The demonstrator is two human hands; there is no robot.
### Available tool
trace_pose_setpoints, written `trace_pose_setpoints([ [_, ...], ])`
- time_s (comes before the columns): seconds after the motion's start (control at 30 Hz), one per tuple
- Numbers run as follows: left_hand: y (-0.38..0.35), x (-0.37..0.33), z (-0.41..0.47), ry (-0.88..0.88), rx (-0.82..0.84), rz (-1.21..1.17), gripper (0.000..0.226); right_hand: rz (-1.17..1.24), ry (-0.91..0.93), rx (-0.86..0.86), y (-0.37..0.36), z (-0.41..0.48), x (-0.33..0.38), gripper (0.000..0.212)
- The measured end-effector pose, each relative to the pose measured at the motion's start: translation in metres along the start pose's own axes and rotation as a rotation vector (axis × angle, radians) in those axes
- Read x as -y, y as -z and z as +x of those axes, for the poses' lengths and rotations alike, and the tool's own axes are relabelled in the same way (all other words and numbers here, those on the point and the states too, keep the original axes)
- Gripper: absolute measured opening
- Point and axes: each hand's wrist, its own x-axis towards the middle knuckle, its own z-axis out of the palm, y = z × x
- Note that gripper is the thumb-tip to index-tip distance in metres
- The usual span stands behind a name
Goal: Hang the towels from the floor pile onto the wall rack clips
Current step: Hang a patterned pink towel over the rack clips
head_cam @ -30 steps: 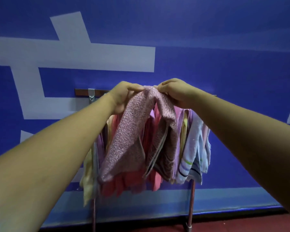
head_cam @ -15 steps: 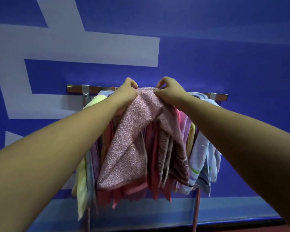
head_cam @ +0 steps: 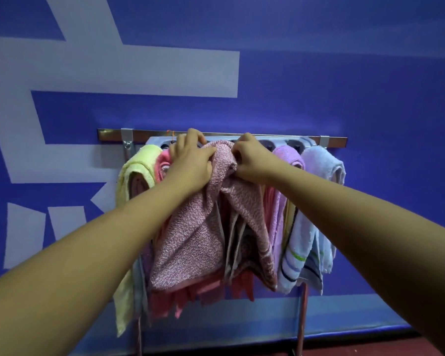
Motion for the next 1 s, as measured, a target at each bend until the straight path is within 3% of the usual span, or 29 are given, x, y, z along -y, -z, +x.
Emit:
trace_pose_setpoints([
  [0.07, 0.002, 0.005, -0.003, -0.061, 0.013, 0.055, 0.025, -0.054, 0.027, -0.052, -0.006, -0.009, -0.006, 0.016],
  [0.13, 0.002, 0.003, -0.008, -0.12, 0.079, 0.001, 0.029, -0.216, 0.057, -0.186, -0.013, -0.019, -0.006, 0.011],
  [0.23, 0.001, -0.006, -0.015, -0.044, 0.146, -0.126, 0.054, -0.215, 0.026, -0.241, -0.023, -0.028, 0.005, 0.009],
  [0.37, -0.001, -0.017, -0.023, 0.077, 0.285, -0.216, 0.075, 0.108, -0.088, -0.229, -0.037, -0.031, 0.014, 0.026],
  [0.43, -0.005, -0.017, -0.026, 0.133, 0.327, -0.321, 0.085, 0.393, -0.148, -0.202, -0.041, -0.036, 0.018, 0.039],
  [0.53, -0.009, -0.016, -0.031, 0.191, 0.317, -0.431, 0.089, 0.822, -0.332, -0.138, -0.05, -0.038, 0.019, 0.06],
  [0.63, -0.012, -0.013, -0.035, 0.218, 0.286, -0.548, 0.089, 0.978, -0.347, -0.139, -0.055, -0.041, 0.015, 0.069],
  [0.8, -0.022, 0.0, -0.046, 0.2, 0.287, -0.506, 0.089, 0.742, -0.223, -0.07, -0.061, -0.053, 0.001, 0.076],
  [0.93, -0.029, -0.007, -0.051, 0.084, 0.223, -0.364, 0.094, 0.407, -0.138, -0.298, -0.065, -0.067, 0.0, 0.055],
  [1.0, -0.033, -0.009, -0.052, 0.12, 0.172, -0.365, 0.088, 0.342, -0.112, -0.379, -0.067, -0.071, 0.004, 0.045],
])
